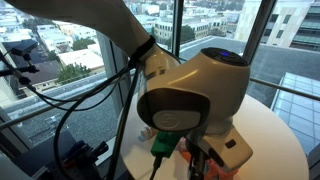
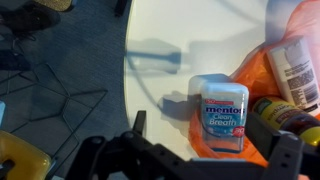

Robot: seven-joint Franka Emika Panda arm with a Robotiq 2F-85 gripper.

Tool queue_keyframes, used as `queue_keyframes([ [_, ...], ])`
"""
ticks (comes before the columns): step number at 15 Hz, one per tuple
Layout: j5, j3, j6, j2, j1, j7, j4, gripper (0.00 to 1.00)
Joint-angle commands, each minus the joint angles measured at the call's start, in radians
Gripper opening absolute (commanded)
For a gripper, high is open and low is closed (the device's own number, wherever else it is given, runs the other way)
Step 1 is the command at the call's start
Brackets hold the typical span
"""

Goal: Put the box in the plastic

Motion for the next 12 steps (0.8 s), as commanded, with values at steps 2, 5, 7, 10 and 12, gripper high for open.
queue_keyframes([
  [2, 0.009, 0.006, -0.021, 0.061, -0.018, -0.058, 0.074, 1.00],
  [5, 0.021, 0.010, -0.022, 0.100, -0.025, -0.102, 0.114, 1.00],
  [7, 0.033, 0.016, -0.024, 0.129, -0.033, -0.141, 0.139, 1.00],
  [10, 0.029, 0.019, -0.019, 0.176, -0.042, -0.187, 0.177, 1.00],
  [12, 0.029, 0.021, -0.019, 0.200, -0.049, -0.211, 0.200, 1.00],
])
